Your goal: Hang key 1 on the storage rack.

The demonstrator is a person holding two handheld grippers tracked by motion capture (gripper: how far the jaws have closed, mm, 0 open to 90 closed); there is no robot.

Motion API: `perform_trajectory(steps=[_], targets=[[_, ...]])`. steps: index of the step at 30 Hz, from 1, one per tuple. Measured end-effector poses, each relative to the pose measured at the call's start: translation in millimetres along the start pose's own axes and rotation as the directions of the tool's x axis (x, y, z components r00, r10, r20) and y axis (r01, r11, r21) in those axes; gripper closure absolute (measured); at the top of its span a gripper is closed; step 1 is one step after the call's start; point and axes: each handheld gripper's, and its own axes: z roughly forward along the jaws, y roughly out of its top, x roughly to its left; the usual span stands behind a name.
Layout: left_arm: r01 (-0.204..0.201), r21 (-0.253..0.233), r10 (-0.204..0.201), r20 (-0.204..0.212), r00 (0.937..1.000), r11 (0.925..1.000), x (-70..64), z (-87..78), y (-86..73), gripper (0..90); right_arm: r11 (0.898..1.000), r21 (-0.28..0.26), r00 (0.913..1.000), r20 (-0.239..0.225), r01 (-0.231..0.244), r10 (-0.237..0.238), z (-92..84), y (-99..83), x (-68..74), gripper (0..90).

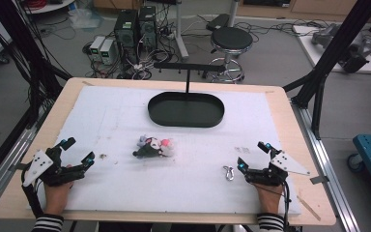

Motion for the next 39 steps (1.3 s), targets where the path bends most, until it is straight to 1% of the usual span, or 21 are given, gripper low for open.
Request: perform_trajectory(steps=[3,7,10,12,16,17,18,19,20,22,23,24,25,26,28,30,33,34,35,36,39], targets=[[-0.01,0.003,0.01,0.001,0.9999,0.9999,-0.4,0.0,0.1,10.7,1.0,-0.001,1.0,0.0,0.0,0.0,-0.1,0.0,0.0,1.1],[0.0,0.009,0.0,0.0,1.0,1.0,0.4,0.4,0.3,10.7,1.0,-0.001,1.0,0.002,0.001,-0.001,-0.1,0.1,0.2,1.0],[-0.002,0.008,0.002,0.0,1.0,1.0,0.0,0.8,0.2,10.7,1.0,-0.001,1.0,0.006,0.001,-0.001,-0.1,0.2,0.5,1.0],[-0.001,0.009,0.001,0.001,1.0,1.0,0.0,0.7,0.3,10.7,1.0,-0.002,0.9998,0.009,0.016,-0.016,0.2,0.3,0.8,1.0],[0.001,0.011,-0.001,-0.001,1.0,0.9999,0.6,0.8,0.4,10.7,1.0,-0.002,0.9999,0.005,0.012,-0.012,0.1,0.4,0.6,1.1],[0.0,0.011,0.0,-0.001,1.0,0.9999,0.4,0.8,0.4,10.7,1.0,-0.001,1.0,0.007,0.002,-0.002,-0.1,0.5,0.8,1.1],[0.0,0.011,0.0,-0.001,1.0,0.9999,0.4,0.8,0.4,10.7,1.0,0.009,0.9997,0.02,0.009,-0.009,0.0,1.8,-0.4,1.0],[0.0,0.011,0.0,-0.001,1.0,0.9999,0.4,0.8,0.4,10.7,1.0,0.009,0.9997,0.02,0.009,-0.009,0.0,1.8,-0.4,1.0],[0.002,0.011,-0.002,-0.001,1.0,0.9999,0.6,0.8,0.4,10.7,1.0,0.001,1.0,0.007,0.003,-0.003,-0.5,8.3,-0.1,1.1],[0.003,0.011,-0.003,-0.001,1.0,0.9999,0.6,0.8,0.4,10.7,1.0,-0.014,1.0,0.004,0.003,-0.003,-1.4,11.2,1.2,1.1],[0.003,0.011,-0.003,-0.001,1.0,0.9999,0.6,0.9,0.3,10.7,0.999,-0.029,0.9999,0.006,0.014,-0.014,-2.4,16.4,2.5,1.1],[0.004,0.011,-0.004,-0.002,1.0,0.9999,0.6,0.9,0.3,10.8,0.998,-0.047,0.9988,-0.018,0.045,-0.046,-3.0,29.9,3.9,1.1],[0.004,0.011,-0.004,-0.002,1.0,0.9999,0.6,0.9,0.3,10.7,0.998,-0.047,0.9988,-0.018,0.045,-0.046,-3.0,29.9,3.9,1.1],[0.004,0.011,-0.004,-0.002,1.0,0.9999,0.6,0.9,0.3,10.7,0.997,-0.034,0.9964,-0.054,0.063,-0.065,-1.9,42.6,4.7,1.1],[0.003,0.011,-0.003,-0.002,1.0,0.9999,0.6,0.9,0.3,10.7,0.997,-0.022,0.9924,-0.092,0.08,-0.082,0.4,55.0,4.9,1.1],[0.001,0.012,-0.001,-0.001,1.0,0.9999,0.5,0.9,0.4,10.7,0.996,-0.005,0.989,-0.121,0.085,-0.085,2.6,65.4,4.9,1.1],[0.001,0.012,-0.001,-0.001,1.0,0.9999,0.5,0.9,0.4,10.7,0.994,0.023,0.9802,-0.17,0.108,-0.103,7.9,82.3,3.4,1.0],[0.002,0.012,-0.002,-0.002,1.0,0.9999,0.5,0.9,0.4,10.7,0.993,0.042,0.9763,-0.191,0.112,-0.102,10.3,88.6,3.0,1.0],[0.002,0.012,-0.002,-0.002,1.0,0.9999,0.5,0.9,0.4,10.7,0.993,0.042,0.9763,-0.191,0.112,-0.102,10.3,88.6,3.0,1.0],[0.002,0.012,-0.002,-0.002,1.0,0.9999,0.5,0.9,0.4,10.7,0.99,0.065,0.9691,-0.224,0.122,-0.104,14.9,97.5,2.4,1.1],[0.003,0.012,-0.003,-0.002,1.0,0.9999,0.5,0.9,0.4,10.7,0.985,0.106,0.9585,-0.264,0.14,-0.108,21.1,108.9,3.2,1.1]])
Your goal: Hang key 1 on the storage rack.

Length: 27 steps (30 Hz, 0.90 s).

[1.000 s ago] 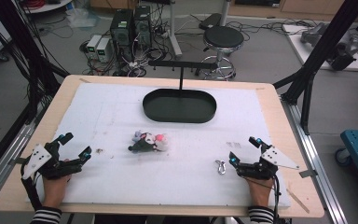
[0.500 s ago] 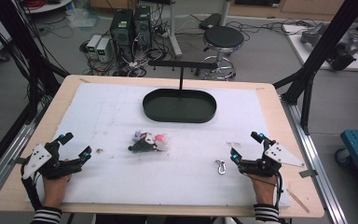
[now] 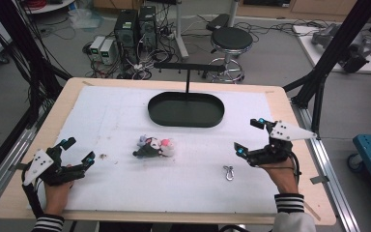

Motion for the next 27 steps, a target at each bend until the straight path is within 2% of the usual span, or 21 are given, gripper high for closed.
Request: perform_trajectory(steps=[6,7,8,10,12,14,16,17,20,22,24,26,27], targets=[[0.0,0.0,0.0,0.001,1.0,1.0,0.0,0.2,0.0,10.7,0.997,0.052,0.996,-0.075,0.052,-0.048,14.9,24.7,-3.4,1.1],[0.0,0.0,0.0,0.001,1.0,1.0,0.0,0.2,0.0,10.7,0.997,0.052,0.996,-0.075,0.052,-0.048,14.9,24.7,-3.4,1.1],[0.001,0.001,-0.001,0.001,1.0,1.0,0.1,0.2,0.1,10.7,0.994,0.08,0.9932,-0.099,0.069,-0.061,21.7,32.7,-3.7,1.1],[0.0,0.002,0.0,0.002,1.0,1.0,0.3,0.3,0.1,10.7,0.994,0.086,0.9921,-0.109,0.072,-0.063,23.8,35.3,-3.5,1.1],[0.001,0.003,-0.001,0.002,1.0,1.0,0.2,0.3,0.1,10.7,0.99,0.115,0.9887,-0.135,0.082,-0.066,30.1,44.0,-2.6,1.1],[0.002,0.003,-0.002,0.002,1.0,1.0,0.2,0.4,0.1,10.7,0.981,0.153,0.9805,-0.172,0.122,-0.096,41.3,55.3,-1.1,1.1],[0.001,0.005,-0.001,0.002,1.0,1.0,0.4,0.4,0.2,10.8,0.978,0.16,0.9779,-0.183,0.131,-0.101,44.4,57.7,-0.7,1.1],[0.0,0.005,0.0,0.002,1.0,1.0,0.4,0.4,0.2,10.7,0.971,0.188,0.9714,-0.21,0.151,-0.11,54.2,63.5,-0.1,1.1],[0.0,0.005,0.0,0.002,1.0,1.0,0.3,0.4,0.2,10.7,0.96,0.22,0.9631,-0.241,0.174,-0.119,68.0,68.9,1.3,1.1],[0.0,0.005,0.0,0.002,1.0,1.0,0.3,0.4,0.2,10.7,0.956,0.234,0.962,-0.246,0.177,-0.118,71.3,70.0,1.6,1.1],[-0.001,0.005,0.001,0.002,1.0,1.0,0.3,0.4,0.2,10.7,0.942,0.269,0.9552,-0.268,0.2,-0.126,81.5,73.4,3.2,1.1],[-0.001,0.006,0.001,0.002,1.0,1.0,0.4,0.4,0.2,10.7,0.936,0.286,0.9487,-0.293,0.206,-0.119,90.8,76.0,5.0,1.1],[0.0,0.006,0.0,0.002,1.0,1.0,0.4,0.4,0.2,10.7,0.928,0.298,0.942,-0.309,0.226,-0.13,99.9,78.8,7.2,1.1]])
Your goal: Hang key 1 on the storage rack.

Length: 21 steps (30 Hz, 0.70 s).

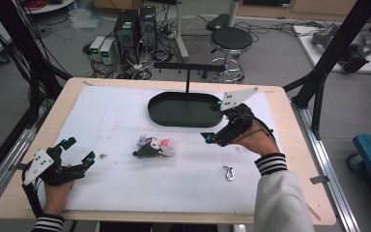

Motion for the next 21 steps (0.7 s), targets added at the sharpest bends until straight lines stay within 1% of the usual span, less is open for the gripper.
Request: perform_trajectory(steps=[1,2,4,6,7,9,10,11,14,15,16,18,19,21], targets=[[0.002,-0.001,-0.002,-0.001,1.0,1.0,-0.1,0.2,0.0,10.7,1.0,0.0,1.0,0.0,0.0,0.0,0.0,0.0,0.0,1.1],[0.003,-0.001,-0.003,-0.002,1.0,1.0,-0.1,0.4,-0.1,10.7,1.0,0.021,0.9999,-0.014,0.006,-0.006,8.0,5.7,-0.8,1.1],[0.003,0.0,-0.003,-0.001,1.0,1.0,-0.1,0.5,0.0,10.7,0.999,0.043,0.9993,-0.029,0.023,-0.021,16.4,11.7,-1.7,1.1],[0.003,0.001,-0.003,-0.001,1.0,1.0,0.0,0.5,0.0,10.7,0.999,0.049,0.9991,-0.037,0.024,-0.022,19.6,13.7,-1.7,1.1],[0.004,0.001,-0.004,-0.001,1.0,1.0,0.0,0.6,0.0,10.7,0.997,0.065,0.9982,-0.051,0.037,-0.034,30.1,19.1,-2.6,1.1],[0.004,0.003,-0.004,-0.001,1.0,1.0,0.0,0.5,0.1,10.8,0.997,0.075,0.9979,-0.056,0.037,-0.032,33.6,20.8,-2.9,1.1],[0.004,0.003,-0.004,-0.001,1.0,1.0,0.0,0.5,0.1,10.8,0.994,0.097,0.9965,-0.071,0.05,-0.044,44.3,25.4,-4.1,1.1],[0.004,0.003,-0.004,-0.001,1.0,1.0,0.0,0.6,0.1,10.7,0.993,0.105,0.9956,-0.081,0.054,-0.045,48.9,27.4,-4.5,1.1],[0.004,0.003,-0.004,-0.001,1.0,1.0,0.0,0.6,0.1,10.7,0.99,0.128,0.9936,-0.101,0.062,-0.05,61.6,32.4,-5.8,1.1],[0.003,0.004,-0.003,-0.002,1.0,1.0,0.0,0.6,0.1,10.7,0.99,0.128,0.9936,-0.101,0.062,-0.05,61.6,32.4,-5.8,1.1],[0.003,0.004,-0.003,-0.002,1.0,1.0,0.0,0.6,0.1,10.7,0.986,0.152,0.9916,-0.116,0.074,-0.057,71.4,36.1,-6.3,1.1],[0.003,0.005,-0.003,-0.001,1.0,1.0,0.0,0.5,0.2,10.7,0.985,0.155,0.9905,-0.125,0.077,-0.058,74.7,37.2,-6.2,1.1],[0.002,0.003,-0.002,-0.002,1.0,1.0,0.1,0.7,0.1,10.7,0.979,0.182,0.9878,-0.141,0.092,-0.067,84.1,39.8,-5.4,1.1],[0.003,0.004,-0.003,-0.001,1.0,1.0,0.1,0.8,0.1,10.7,0.975,0.199,0.9853,-0.157,0.099,-0.068,90.8,41.0,-4.3,1.1]])
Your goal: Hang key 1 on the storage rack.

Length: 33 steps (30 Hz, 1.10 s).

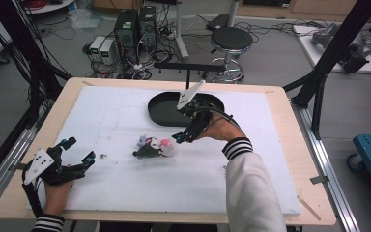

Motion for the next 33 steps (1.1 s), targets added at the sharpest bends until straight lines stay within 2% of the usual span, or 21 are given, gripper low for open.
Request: perform_trajectory(steps=[2,12,13,15,17,18,26,27,31,32,33], targets=[[0.0,0.0,0.0,0.0,1.0,1.0,0.0,0.0,0.0,10.8,1.0,0.02,0.9998,-0.005,0.017,-0.017,7.4,3.1,0.4,1.1],[-0.001,0.002,0.001,-0.001,1.0,1.0,0.1,0.0,0.0,10.7,0.996,0.082,0.9987,-0.044,0.029,-0.025,28.9,7.4,-0.1,1.1],[0.0,0.002,0.0,-0.001,1.0,1.0,0.1,0.0,0.0,10.7,0.993,0.108,0.9981,-0.05,0.042,-0.037,34.1,6.9,0.4,1.1],[-0.001,0.002,0.001,-0.001,1.0,1.0,0.1,0.0,0.0,10.7,0.991,0.124,0.9968,-0.062,0.059,-0.051,38.7,6.6,0.5,1.1],[-0.001,0.002,0.001,-0.001,1.0,1.0,0.1,0.0,0.0,10.7,0.99,0.121,0.996,-0.065,0.069,-0.062,40.7,6.4,0.3,1.1],[-0.001,0.002,0.001,0.0,1.0,1.0,0.1,0.0,0.0,10.7,0.989,0.134,0.9956,-0.078,0.062,-0.052,45.5,5.9,0.9,1.1],[-0.001,0.002,0.001,-0.001,1.0,1.0,0.1,0.0,0.0,10.7,0.98,0.194,0.9964,-0.08,0.041,-0.026,59.2,3.3,-0.6,1.1],[-0.003,0.003,0.003,0.0,1.0,1.0,0.2,0.0,0.1,10.8,0.977,0.215,0.9967,-0.081,0.017,0.001,60.9,3.0,-0.1,1.1],[-0.001,0.002,0.001,0.001,1.0,1.0,-0.1,0.1,0.0,10.7,0.975,0.217,0.9964,-0.081,0.042,-0.025,66.9,1.8,-2.1,1.1],[0.0,0.002,0.0,0.001,1.0,1.0,0.0,0.0,0.1,10.7,0.97,0.239,0.9962,-0.085,0.04,-0.021,70.3,1.1,-1.4,1.2],[0.0,0.002,0.0,0.001,1.0,1.0,0.0,0.0,0.1,10.7,0.97,0.239,0.9962,-0.085,0.04,-0.021,70.3,1.1,-1.4,1.2]])
